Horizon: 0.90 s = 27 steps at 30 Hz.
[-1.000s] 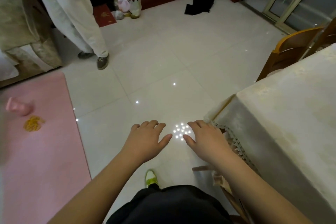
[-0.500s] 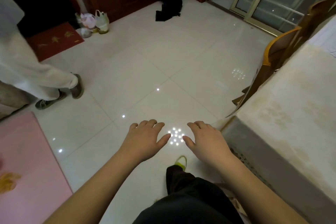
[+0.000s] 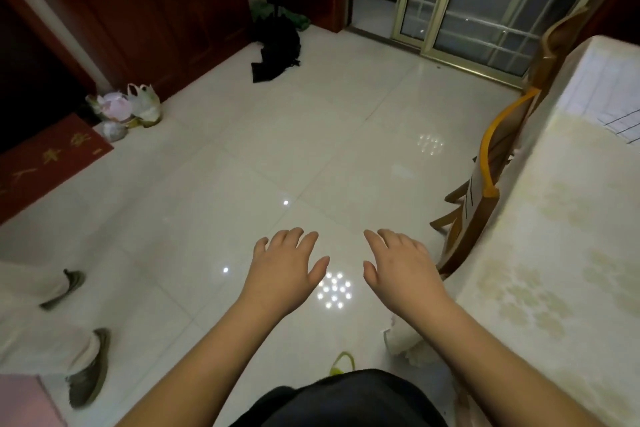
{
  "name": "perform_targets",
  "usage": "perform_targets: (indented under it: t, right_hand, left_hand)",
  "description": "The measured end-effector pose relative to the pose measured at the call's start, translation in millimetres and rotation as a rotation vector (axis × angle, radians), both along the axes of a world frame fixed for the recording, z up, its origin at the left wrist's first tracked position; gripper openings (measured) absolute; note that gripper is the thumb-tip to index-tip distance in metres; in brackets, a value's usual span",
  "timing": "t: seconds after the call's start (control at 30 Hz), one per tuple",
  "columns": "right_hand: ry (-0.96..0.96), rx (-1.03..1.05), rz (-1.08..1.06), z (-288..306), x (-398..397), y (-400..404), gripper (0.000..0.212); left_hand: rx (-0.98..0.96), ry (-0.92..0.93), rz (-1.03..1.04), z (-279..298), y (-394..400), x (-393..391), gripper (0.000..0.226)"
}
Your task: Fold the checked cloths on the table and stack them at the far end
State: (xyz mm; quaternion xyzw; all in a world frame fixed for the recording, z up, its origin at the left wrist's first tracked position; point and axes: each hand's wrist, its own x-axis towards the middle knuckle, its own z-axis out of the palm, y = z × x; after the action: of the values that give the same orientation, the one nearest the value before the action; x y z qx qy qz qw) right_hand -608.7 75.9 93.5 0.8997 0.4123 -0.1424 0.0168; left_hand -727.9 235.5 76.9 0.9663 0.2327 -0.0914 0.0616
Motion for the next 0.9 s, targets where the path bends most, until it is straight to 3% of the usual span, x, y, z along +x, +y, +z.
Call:
perform_targets:
  t: [0.37,0.67,0.9]
  right_hand:
    - [-0.037,0.069,-0.164,24,113,76,0.057]
    - [-0.073,0.086,-0.278,48,212,168,0.056]
    - [-0.104,0.066,-0.396,60,277,209,0.056]
  left_hand:
    - [0.000,-0.118,-0.170,29,75,138,0.083]
    - [-0.090,-0.207,-0.327,48,191,264,0.087]
    - [-0.053,-0.173,-0.480,65,242,353,0.082]
